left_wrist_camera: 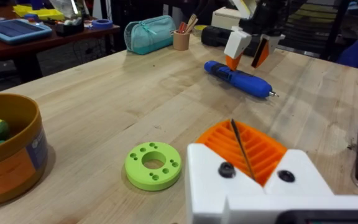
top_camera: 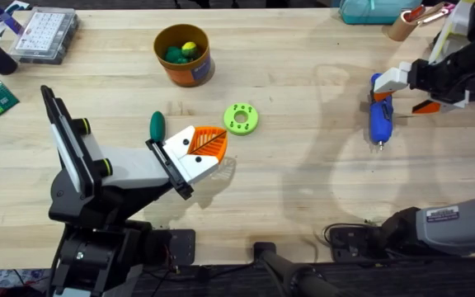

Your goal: Pick up the gripper from the table and insert it into the empty holder that is missing its gripper. Then pick up a screw, insert it into the mounting hole, and use the screwdriver to tighten it. Finally, clean up the table by picking up the vegetable and placing it into the bucket.

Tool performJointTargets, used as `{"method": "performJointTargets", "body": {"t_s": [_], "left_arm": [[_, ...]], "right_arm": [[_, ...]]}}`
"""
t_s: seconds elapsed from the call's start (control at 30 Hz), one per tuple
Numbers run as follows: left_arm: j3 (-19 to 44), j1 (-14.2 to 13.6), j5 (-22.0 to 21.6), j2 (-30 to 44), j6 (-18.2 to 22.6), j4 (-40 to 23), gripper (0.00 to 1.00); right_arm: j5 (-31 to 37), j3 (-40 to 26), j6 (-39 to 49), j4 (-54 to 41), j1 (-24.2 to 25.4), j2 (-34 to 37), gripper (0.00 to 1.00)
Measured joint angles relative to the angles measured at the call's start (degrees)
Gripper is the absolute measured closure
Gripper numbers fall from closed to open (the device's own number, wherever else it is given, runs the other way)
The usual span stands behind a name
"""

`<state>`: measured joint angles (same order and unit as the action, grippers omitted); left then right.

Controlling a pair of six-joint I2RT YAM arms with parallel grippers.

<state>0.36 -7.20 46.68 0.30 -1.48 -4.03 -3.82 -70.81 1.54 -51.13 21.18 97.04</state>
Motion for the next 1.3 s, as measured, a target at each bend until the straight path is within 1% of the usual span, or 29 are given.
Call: {"method": "performJointTargets", "body": {"t_s": [0.13,0.37,0.5,0.63,0.77,0.9,1.07,1.3], "left_arm": [[0.0,0.0,0.0,0.0,-0.1,0.1,0.983],[0.0,0.0,0.0,0.0,-0.1,0.1,0.984],[0.0,0.0,0.0,0.0,-0.1,0.1,0.983],[0.0,0.0,0.0,0.0,-0.1,0.1,0.984],[0.0,0.0,0.1,0.0,-0.1,0.1,0.984],[0.0,0.0,0.0,0.0,-0.1,0.1,0.983],[0.0,0.0,0.1,0.0,-0.1,0.1,0.984],[0.0,0.0,0.0,0.0,-0.1,0.1,0.983]], "right_arm": [[-0.2,-0.1,0.0,0.2,0.3,1.4,0.025],[-0.4,0.0,0.0,3.0,-0.5,1.5,0.025],[-0.2,0.0,0.3,6.1,-2.8,1.5,0.025],[1.5,0.0,0.4,10.5,-6.6,1.5,0.025],[2.1,0.0,0.2,11.2,-8.9,1.6,0.025],[2.5,0.0,0.1,10.9,-7.8,2.0,0.025],[2.7,0.0,0.0,11.1,-5.5,4.5,0.025],[2.7,0.0,0.1,11.5,-6.1,7.7,0.025]]}}
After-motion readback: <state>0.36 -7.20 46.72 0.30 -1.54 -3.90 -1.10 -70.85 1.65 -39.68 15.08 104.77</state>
